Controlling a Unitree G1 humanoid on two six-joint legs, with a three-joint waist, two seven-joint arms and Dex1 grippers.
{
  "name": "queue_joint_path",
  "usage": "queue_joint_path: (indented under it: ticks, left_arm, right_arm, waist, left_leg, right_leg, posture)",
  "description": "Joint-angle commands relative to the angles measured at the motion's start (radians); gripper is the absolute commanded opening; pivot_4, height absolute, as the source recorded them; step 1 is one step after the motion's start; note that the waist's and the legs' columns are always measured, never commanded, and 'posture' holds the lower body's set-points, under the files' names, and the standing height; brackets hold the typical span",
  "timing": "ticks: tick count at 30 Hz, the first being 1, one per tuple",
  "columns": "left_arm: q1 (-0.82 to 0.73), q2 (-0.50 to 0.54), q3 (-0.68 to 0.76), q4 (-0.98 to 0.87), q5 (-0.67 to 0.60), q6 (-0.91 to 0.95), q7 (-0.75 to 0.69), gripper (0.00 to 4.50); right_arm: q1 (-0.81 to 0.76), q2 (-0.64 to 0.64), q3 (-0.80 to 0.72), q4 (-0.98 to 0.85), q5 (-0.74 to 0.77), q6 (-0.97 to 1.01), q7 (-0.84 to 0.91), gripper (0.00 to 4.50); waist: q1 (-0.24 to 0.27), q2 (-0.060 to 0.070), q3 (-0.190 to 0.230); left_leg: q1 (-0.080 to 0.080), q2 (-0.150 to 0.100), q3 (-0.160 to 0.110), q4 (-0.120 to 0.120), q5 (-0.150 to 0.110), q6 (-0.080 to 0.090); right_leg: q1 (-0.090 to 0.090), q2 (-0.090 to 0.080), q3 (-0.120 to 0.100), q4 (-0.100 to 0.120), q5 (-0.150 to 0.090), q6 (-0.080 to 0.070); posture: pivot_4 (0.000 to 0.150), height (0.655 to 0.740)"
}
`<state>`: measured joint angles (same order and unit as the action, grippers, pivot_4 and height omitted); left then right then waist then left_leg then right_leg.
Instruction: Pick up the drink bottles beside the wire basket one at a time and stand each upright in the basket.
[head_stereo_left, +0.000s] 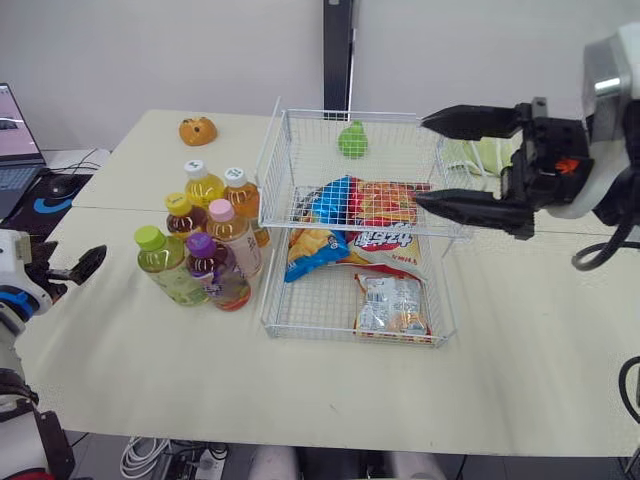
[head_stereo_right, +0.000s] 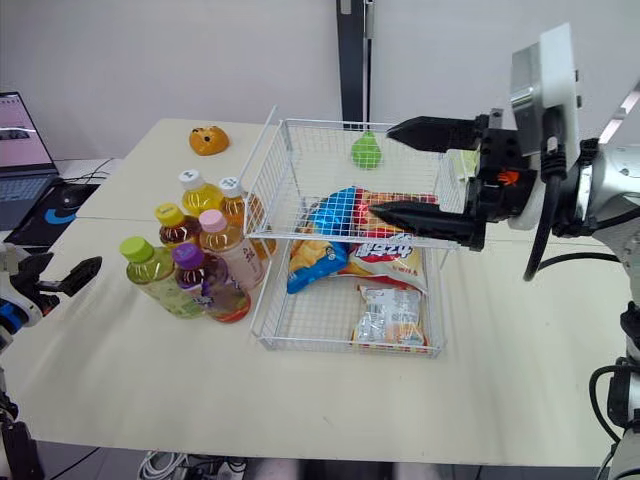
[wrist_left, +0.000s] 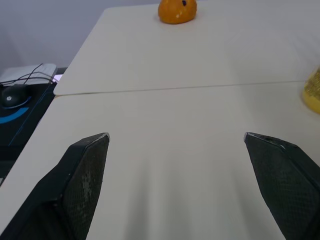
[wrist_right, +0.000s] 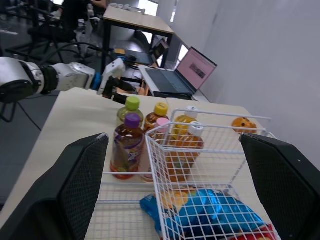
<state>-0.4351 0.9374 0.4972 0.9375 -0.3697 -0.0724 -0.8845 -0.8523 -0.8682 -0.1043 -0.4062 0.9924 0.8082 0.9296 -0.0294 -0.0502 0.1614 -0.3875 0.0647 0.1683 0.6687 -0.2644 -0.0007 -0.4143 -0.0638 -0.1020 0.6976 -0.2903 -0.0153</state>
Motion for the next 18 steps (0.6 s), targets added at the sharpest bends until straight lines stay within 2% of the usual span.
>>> queue_joint_path:
  ticks: [1, 7, 10, 14, 18]
  left_arm:
    - [0.099, -0.001, 0.081, -0.172, -0.079, 0.052, -0.012, 4.48]
    - [0.48, -0.107, 0.295, -0.679, -0.212, 0.203, 0.073, 4.48]
    - [0.708, -0.214, 0.422, -1.003, -0.311, 0.307, 0.119, 4.48]
    - [0.932, -0.354, 0.529, -1.309, -0.442, 0.405, 0.185, 4.48]
    - [1.117, -0.506, 0.549, -1.563, -0.568, 0.451, 0.255, 4.48]
  right_arm:
    - [-0.043, 0.031, 0.024, 0.03, -0.003, -0.022, 0.071, 4.5]
    - [-0.069, 0.118, 0.125, 0.12, -0.106, -0.128, 0.231, 4.5]
    - [-0.076, 0.172, 0.171, 0.157, -0.15, -0.169, 0.285, 4.5]
    - [-0.111, 0.23, 0.204, 0.216, -0.189, -0.196, 0.331, 4.5]
    - [-0.146, 0.284, 0.222, 0.284, -0.228, -0.221, 0.359, 4.5]
  waist:
    - [-0.007, 0.0, 0.0]
    - [-0.027, 0.0, 0.0]
    - [-0.027, 0.0, 0.0]
    - [-0.017, 0.002, 0.001]
    - [-0.008, 0.001, 0.001]
  left_leg:
    - [0.0, 0.0, 0.0, 0.0, 0.0, 0.0]
    - [0.001, 0.0, 0.0, -0.003, 0.0, 0.0]
    - [0.002, 0.0, 0.0, -0.003, 0.0, 0.0]
    - [0.004, 0.0, -0.003, -0.003, 0.0, 0.0]
    - [0.005, -0.001, -0.004, -0.003, -0.001, 0.001]
  right_leg:
    - [0.0, 0.0, 0.0, 0.0, 0.0, 0.0]
    - [0.0, 0.0, 0.001, 0.0, 0.0, 0.0]
    - [0.0, -0.001, 0.001, -0.001, 0.0, 0.0]
    - [0.004, -0.002, -0.001, -0.001, 0.0, 0.0]
    - [0.006, -0.002, -0.002, -0.003, 0.0, -0.001]
  posture:
    - [0.15, 0.74]
    - [0.15, 0.74]
    - [0.15, 0.74]
    - [0.15, 0.74]
    - [0.15, 0.74]
